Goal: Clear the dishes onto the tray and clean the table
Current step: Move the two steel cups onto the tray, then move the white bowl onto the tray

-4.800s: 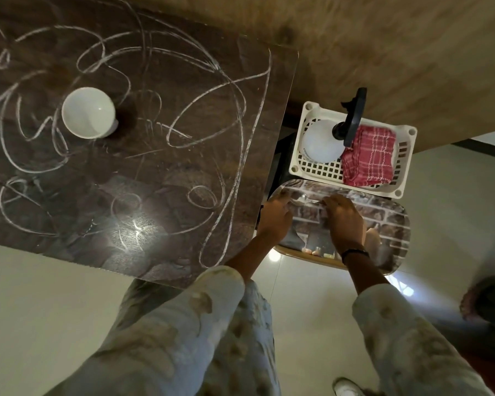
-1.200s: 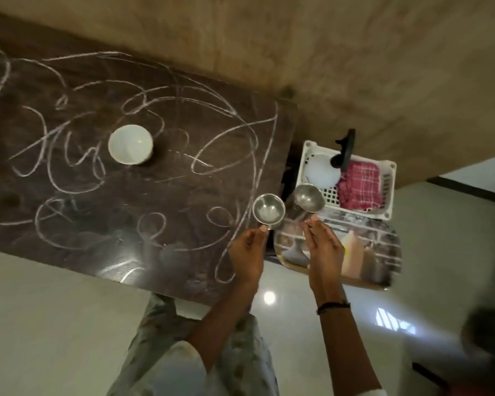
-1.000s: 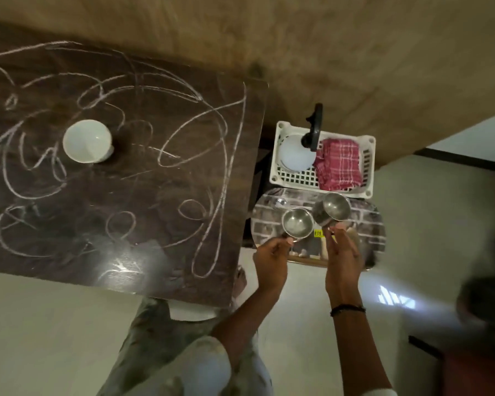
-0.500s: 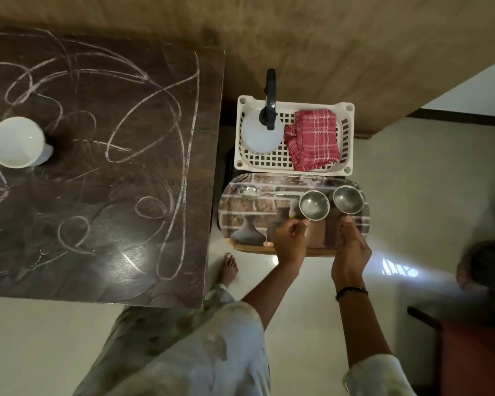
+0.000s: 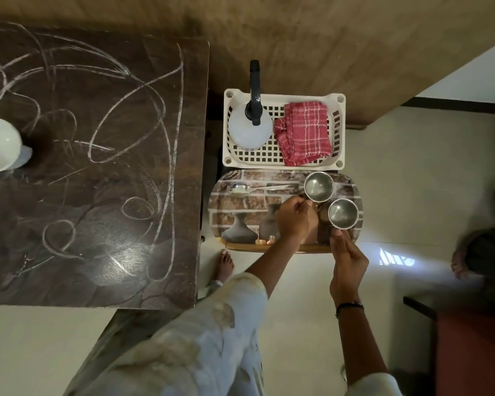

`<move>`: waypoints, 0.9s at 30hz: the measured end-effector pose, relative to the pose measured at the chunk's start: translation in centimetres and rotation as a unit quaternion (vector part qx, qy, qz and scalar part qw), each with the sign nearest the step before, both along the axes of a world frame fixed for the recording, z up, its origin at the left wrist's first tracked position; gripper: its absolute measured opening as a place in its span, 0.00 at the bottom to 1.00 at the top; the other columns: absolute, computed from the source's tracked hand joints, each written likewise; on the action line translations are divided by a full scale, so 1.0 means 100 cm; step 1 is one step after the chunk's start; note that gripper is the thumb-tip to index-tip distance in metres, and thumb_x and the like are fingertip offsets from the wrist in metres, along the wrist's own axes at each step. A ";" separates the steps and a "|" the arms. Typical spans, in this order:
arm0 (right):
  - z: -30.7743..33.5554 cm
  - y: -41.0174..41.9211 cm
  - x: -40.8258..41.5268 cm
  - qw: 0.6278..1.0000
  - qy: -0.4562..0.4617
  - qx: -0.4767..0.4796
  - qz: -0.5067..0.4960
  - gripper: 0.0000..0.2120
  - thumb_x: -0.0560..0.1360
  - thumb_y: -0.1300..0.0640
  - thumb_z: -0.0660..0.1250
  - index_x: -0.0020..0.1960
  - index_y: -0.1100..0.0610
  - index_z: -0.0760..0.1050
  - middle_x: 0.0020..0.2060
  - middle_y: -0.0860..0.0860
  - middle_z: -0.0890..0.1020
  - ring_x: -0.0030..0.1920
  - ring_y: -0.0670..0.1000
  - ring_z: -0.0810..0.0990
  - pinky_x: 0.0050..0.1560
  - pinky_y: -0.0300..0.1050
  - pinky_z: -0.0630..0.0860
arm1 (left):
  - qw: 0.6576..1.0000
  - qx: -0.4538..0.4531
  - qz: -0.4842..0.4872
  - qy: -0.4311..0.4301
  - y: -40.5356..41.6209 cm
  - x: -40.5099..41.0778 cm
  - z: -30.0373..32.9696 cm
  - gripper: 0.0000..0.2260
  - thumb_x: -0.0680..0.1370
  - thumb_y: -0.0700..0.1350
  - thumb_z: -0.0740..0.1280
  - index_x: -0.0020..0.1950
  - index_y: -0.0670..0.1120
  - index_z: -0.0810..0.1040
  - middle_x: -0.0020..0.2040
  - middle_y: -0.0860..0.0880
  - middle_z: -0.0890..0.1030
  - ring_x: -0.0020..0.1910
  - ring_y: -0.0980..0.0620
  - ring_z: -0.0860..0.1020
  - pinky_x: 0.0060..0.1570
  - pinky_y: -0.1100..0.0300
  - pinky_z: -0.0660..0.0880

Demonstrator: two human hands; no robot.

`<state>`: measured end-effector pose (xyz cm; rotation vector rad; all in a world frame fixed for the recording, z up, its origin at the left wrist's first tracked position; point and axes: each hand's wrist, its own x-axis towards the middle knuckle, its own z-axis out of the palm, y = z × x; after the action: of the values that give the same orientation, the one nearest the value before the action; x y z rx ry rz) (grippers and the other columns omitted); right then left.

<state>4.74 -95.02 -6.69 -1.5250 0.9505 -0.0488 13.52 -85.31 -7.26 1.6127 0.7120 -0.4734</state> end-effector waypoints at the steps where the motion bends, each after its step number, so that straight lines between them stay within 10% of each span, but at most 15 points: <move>1: -0.001 0.002 -0.002 1.000 0.013 -0.002 0.002 0.12 0.77 0.55 0.68 0.59 0.55 0.81 0.55 0.50 0.83 0.61 0.48 0.78 0.61 0.45 0.74 | 1.000 0.005 -0.021 -0.004 0.001 0.002 -0.001 0.09 0.76 0.41 0.66 0.48 0.35 0.80 0.47 0.37 0.83 0.43 0.50 0.75 0.37 0.68 0.66; 11: -0.002 0.046 0.012 0.994 0.089 0.010 -0.056 0.12 0.74 0.57 0.71 0.32 0.49 0.82 0.34 0.43 0.82 0.43 0.48 0.78 0.49 0.44 0.74 | 0.990 0.023 -0.135 -0.032 0.018 0.016 0.000 0.09 0.76 0.41 0.66 0.46 0.34 0.81 0.44 0.37 0.83 0.40 0.51 0.74 0.32 0.70 0.62; 19: 0.016 0.075 0.003 0.981 0.103 0.073 -0.151 0.07 0.75 0.58 0.70 0.49 0.61 0.81 0.48 0.54 0.83 0.47 0.51 0.83 0.49 0.39 0.80 | 0.995 0.002 -0.086 -0.045 0.064 -0.005 0.013 0.06 0.76 0.38 0.65 0.48 0.36 0.80 0.49 0.39 0.83 0.49 0.46 0.80 0.46 0.59 0.75; 27: 0.037 0.179 0.016 0.990 0.096 0.088 0.061 0.11 0.76 0.62 0.67 0.34 0.56 0.77 0.33 0.51 0.79 0.38 0.49 0.76 0.41 0.40 0.73 | 0.994 -0.051 0.092 -0.031 0.201 -0.035 0.028 0.05 0.76 0.44 0.66 0.44 0.44 0.79 0.40 0.49 0.83 0.38 0.53 0.80 0.41 0.61 0.78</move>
<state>6.33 -77.15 -2.97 -1.4389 0.9834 0.2668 10.03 -65.23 -4.42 1.4445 0.7685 -0.3203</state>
